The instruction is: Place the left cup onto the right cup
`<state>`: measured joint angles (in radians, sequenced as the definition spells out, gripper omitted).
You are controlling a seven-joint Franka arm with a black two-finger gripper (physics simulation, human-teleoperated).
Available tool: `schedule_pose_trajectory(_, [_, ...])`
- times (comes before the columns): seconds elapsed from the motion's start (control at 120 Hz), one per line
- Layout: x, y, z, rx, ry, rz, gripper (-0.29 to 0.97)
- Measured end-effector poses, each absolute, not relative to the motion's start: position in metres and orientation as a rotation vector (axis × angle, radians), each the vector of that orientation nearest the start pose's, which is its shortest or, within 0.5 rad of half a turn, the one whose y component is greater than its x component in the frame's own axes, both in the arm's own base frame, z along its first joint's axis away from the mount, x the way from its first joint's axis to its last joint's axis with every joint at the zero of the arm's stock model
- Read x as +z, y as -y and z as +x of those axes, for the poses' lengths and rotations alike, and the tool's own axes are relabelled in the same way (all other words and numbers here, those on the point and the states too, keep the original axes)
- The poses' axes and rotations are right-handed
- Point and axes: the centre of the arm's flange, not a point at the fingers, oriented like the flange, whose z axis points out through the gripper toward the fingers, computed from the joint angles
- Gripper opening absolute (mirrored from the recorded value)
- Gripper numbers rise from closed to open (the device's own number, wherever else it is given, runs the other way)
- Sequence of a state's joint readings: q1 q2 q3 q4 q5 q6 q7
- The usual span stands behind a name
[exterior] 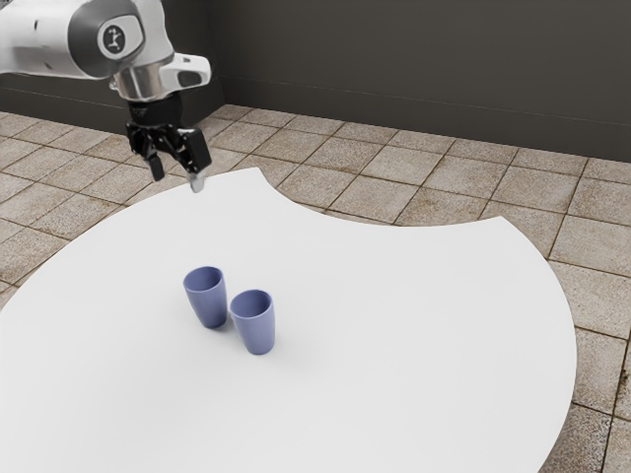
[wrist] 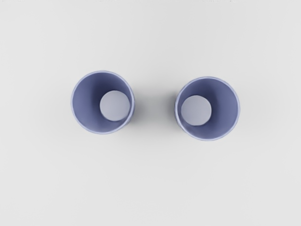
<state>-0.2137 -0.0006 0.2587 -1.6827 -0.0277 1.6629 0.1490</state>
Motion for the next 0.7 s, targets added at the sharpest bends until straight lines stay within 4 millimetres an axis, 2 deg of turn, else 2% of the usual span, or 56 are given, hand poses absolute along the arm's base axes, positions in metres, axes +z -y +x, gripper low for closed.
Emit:
schedule_pose_trajectory(0.175, [0.555,-0.032,0.553,0.041,-0.142,-3.167,0.68])
schedule_pose_trajectory(0.383, [0.523,-0.054,0.552,0.049,-0.118,-3.162,0.68])
schedule_pose_trajectory(0.608, [0.494,-0.084,0.563,0.062,-0.098,-3.145,0.68])
schedule_pose_trajectory(0.7, [0.481,-0.086,0.567,0.083,-0.108,-3.139,0.68])
